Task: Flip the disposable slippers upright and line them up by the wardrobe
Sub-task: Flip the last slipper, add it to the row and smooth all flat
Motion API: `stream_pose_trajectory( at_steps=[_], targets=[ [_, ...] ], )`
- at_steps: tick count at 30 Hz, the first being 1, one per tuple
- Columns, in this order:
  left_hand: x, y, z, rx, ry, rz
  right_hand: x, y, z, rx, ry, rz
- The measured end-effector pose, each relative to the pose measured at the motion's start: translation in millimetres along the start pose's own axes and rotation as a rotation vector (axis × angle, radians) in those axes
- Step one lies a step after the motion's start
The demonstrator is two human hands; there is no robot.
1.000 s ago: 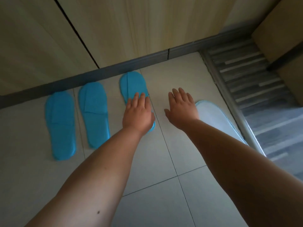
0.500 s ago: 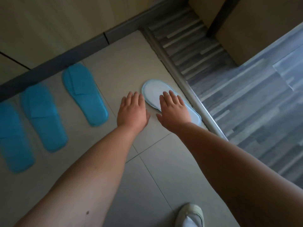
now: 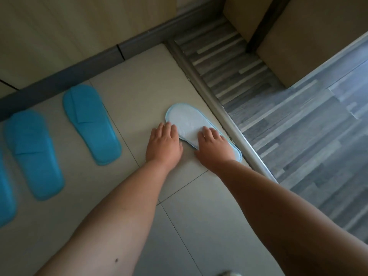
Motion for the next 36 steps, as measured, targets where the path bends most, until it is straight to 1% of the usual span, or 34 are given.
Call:
stream_pose_trajectory(
  at_steps=[5, 8, 12, 16, 18, 20, 22, 24, 25, 27, 31, 34, 36],
  targets=[
    [11, 2, -1, 0.001, -0.021, 0.039, 4, -1, 5, 0.025, 0.012, -0.003],
    [15, 1, -2, -0.008, -0.024, 0.035, 6, 1, 6, 0.037, 0.011, 0.004],
    [12, -2, 2, 0.002, 0.001, -0.020, 1, 1, 8, 0.009, -0.007, -0.091],
    [-2, -14, 4, -0.016, 0.092, -0.071, -21, -10, 12, -0.030, -0.048, -0.202],
    [-13, -22, 5, -0.075, 0.195, -0.102, -34, -20, 15, -0.011, -0.049, -0.200],
    [-27, -29, 7, -0.184, 0.362, -0.146, -49, -32, 20, 0.054, -0.120, -0.219],
    [-38, -35, 10, -0.356, 0.579, -0.161, -64, -43, 28, 0.186, -0.333, -0.259],
    [-44, -40, 18, -0.546, 0.747, -0.121, -73, -55, 37, 0.349, -0.614, -0.267],
    [-46, -41, 24, -0.600, 0.770, -0.094, -75, -60, 42, 0.402, -0.724, -0.248],
    [-50, -43, 37, -0.637, 0.762, -0.070, -75, -70, 52, 0.457, -0.841, -0.207],
    [-57, -43, 74, -0.738, 0.772, -0.151, -76, -85, 67, 0.517, -0.920, -0.192],
    [-64, -38, 97, -0.792, 0.780, -0.202, -82, -94, 81, 0.528, -0.847, -0.177],
    [-71, -35, 109, -0.826, 0.822, -0.240, -90, -99, 90, 0.500, -0.772, -0.160]
  ],
)
Point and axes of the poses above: each hand's wrist, its own y-axis away from the middle knuckle, its own x-axis out of the palm, z = x × y, the point moved 3 cm from there along -y, towards the middle knuckle, and after that the axes turned 10 degrees about -z, right-handed, at the moved point
